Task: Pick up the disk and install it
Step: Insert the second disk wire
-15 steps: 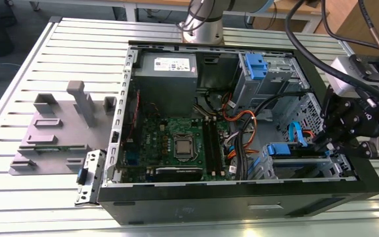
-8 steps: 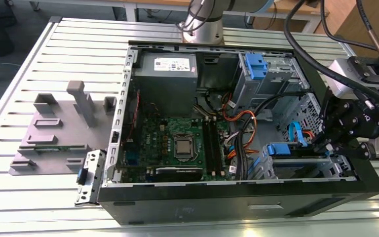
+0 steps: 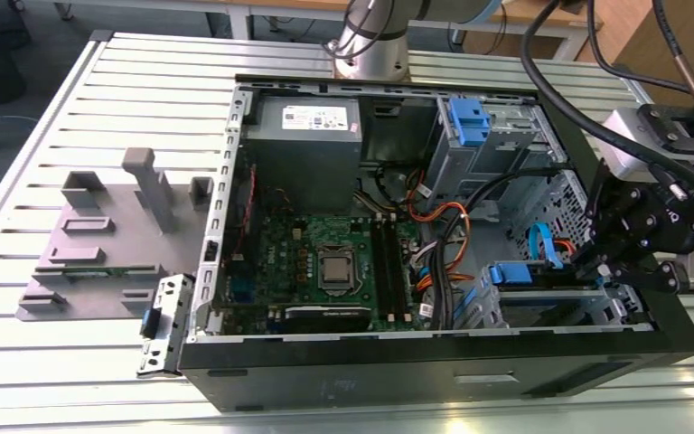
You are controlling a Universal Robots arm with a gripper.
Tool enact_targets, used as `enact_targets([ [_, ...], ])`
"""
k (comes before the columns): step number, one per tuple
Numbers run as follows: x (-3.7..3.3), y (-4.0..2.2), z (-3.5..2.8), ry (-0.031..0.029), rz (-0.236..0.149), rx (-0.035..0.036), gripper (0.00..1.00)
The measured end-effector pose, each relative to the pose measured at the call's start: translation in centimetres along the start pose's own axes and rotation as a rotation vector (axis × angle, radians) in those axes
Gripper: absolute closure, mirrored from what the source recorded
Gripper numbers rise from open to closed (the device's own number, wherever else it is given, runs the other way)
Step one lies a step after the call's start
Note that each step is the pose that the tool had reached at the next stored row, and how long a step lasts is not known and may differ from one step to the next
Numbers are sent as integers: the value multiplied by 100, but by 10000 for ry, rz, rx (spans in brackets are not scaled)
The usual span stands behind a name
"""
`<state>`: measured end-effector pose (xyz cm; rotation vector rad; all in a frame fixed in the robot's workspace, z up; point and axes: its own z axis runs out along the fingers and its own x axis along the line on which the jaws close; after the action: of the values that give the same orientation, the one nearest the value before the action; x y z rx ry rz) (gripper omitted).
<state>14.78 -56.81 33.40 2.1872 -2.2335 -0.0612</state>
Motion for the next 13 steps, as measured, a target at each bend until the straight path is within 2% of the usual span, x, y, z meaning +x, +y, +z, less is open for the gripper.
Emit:
enact_targets([
  [13, 0, -8, 1, 1, 1, 0, 76],
])
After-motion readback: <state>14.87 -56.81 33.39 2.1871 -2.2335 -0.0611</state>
